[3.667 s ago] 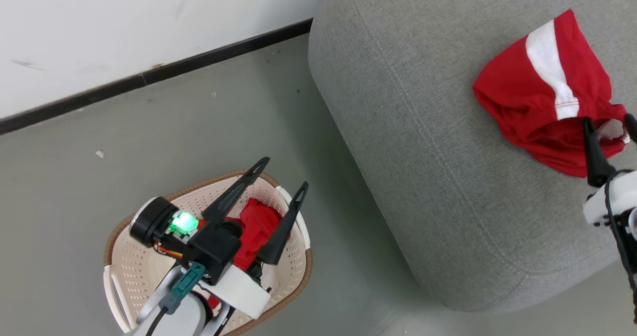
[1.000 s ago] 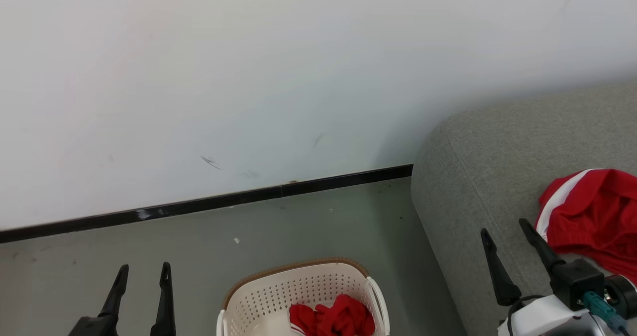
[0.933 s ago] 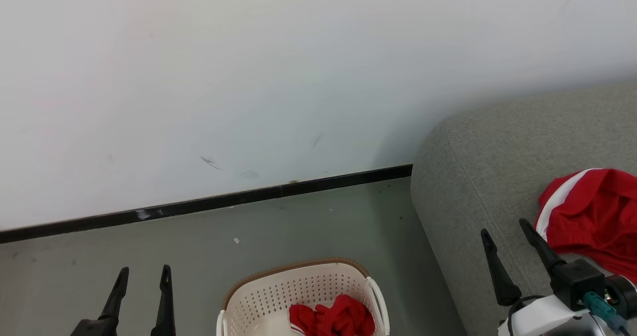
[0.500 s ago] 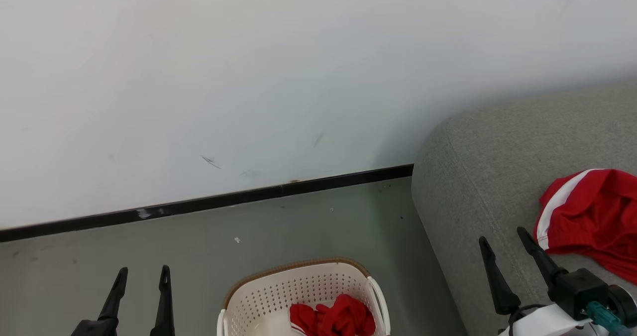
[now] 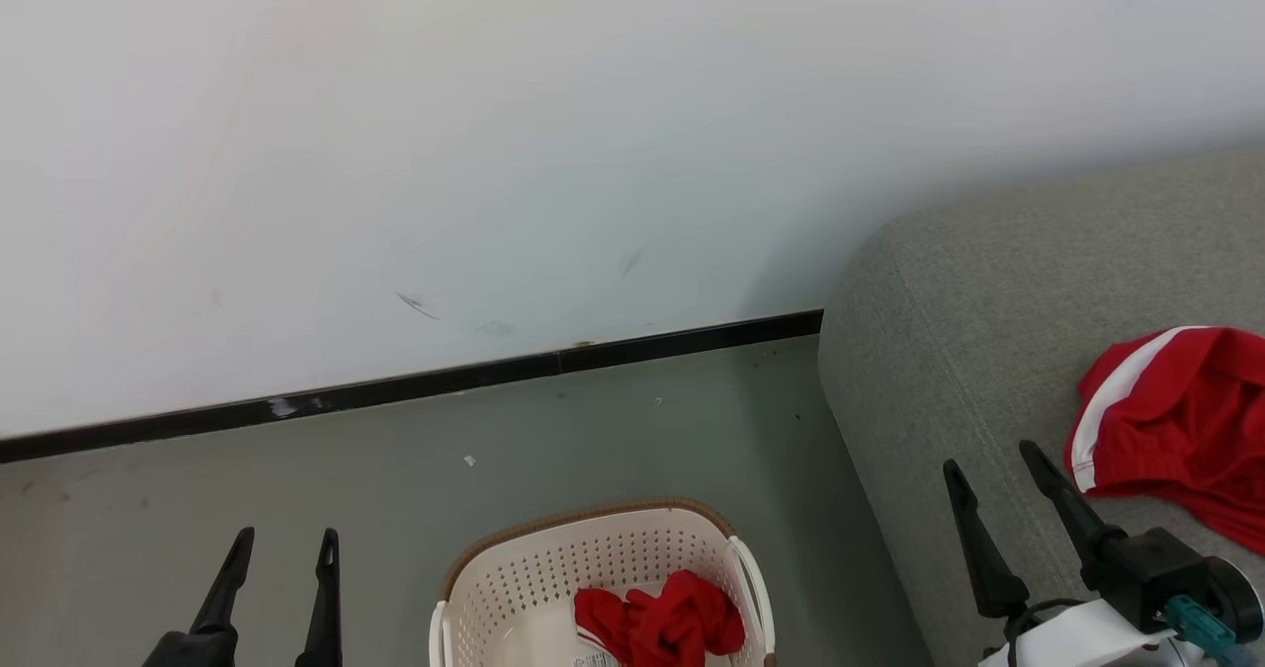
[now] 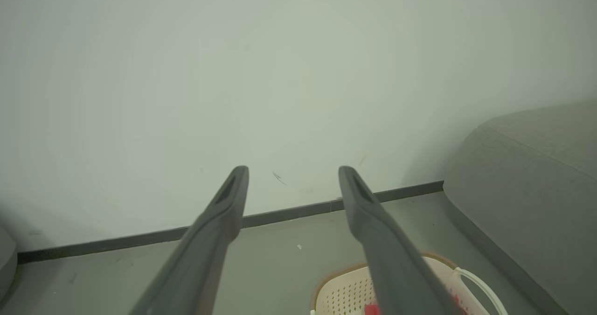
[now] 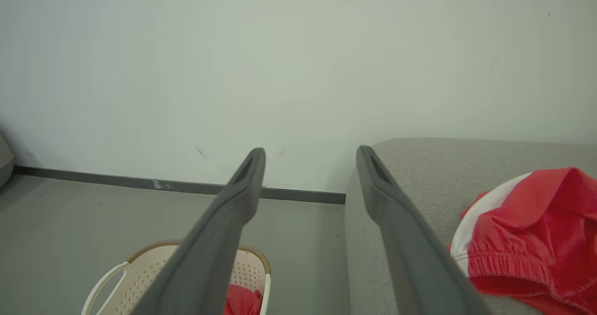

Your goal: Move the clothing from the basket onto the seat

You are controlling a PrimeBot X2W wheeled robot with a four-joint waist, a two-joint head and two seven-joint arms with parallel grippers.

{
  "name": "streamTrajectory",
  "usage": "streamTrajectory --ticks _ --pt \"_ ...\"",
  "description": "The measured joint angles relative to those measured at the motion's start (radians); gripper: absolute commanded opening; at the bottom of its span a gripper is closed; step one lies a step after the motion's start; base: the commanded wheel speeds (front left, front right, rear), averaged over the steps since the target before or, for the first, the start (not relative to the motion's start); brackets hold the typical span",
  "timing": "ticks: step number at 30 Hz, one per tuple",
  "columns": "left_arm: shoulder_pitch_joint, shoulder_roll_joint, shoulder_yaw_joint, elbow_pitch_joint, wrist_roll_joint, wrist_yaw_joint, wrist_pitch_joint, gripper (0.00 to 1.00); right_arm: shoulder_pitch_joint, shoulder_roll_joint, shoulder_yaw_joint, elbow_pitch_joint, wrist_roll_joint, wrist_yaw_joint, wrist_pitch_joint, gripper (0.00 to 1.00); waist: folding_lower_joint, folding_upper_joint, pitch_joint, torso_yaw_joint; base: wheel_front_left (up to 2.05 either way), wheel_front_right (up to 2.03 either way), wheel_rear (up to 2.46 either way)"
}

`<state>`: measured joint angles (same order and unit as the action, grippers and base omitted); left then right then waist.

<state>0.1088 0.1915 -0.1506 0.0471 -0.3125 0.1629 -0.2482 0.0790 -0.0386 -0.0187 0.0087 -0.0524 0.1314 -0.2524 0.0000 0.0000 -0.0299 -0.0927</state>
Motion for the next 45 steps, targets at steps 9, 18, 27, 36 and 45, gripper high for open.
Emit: streamTrajectory --ticks 9,18,27,36,45 --pt "-0.067 0.014 -0.034 0.013 0.023 -0.020 0.013 1.00 -0.002 0.000 -0.017 -0.034 -0.012 0.000 0.000 1.00 0.0001 0.0000 0.032 -0.003 0.00 0.00 0.00" --pt "-0.157 0.012 -0.136 0.088 0.065 -0.081 0.059 1.00 -0.003 0.001 -0.047 -0.076 -0.030 0.000 0.000 1.00 0.0000 0.0000 0.083 -0.012 0.00 0.00 0.00" --pt "-0.271 -0.010 -0.237 0.210 0.115 -0.144 0.099 1.00 -0.006 0.001 -0.095 -0.138 -0.032 0.000 0.000 1.00 0.0000 0.0000 0.161 -0.033 0.00 0.00 0.00" --pt "-0.356 -0.036 -0.304 0.300 0.156 -0.185 0.101 1.00 -0.028 0.002 -0.121 -0.189 -0.028 0.000 0.000 1.00 0.0000 0.0000 0.248 -0.061 0.00 0.00 0.00" --pt "-0.444 -0.067 -0.354 0.389 0.202 -0.209 0.100 1.00 -0.070 0.003 -0.138 -0.226 -0.007 0.000 0.000 1.00 0.0001 0.0000 0.349 -0.099 0.00 0.00 0.00"
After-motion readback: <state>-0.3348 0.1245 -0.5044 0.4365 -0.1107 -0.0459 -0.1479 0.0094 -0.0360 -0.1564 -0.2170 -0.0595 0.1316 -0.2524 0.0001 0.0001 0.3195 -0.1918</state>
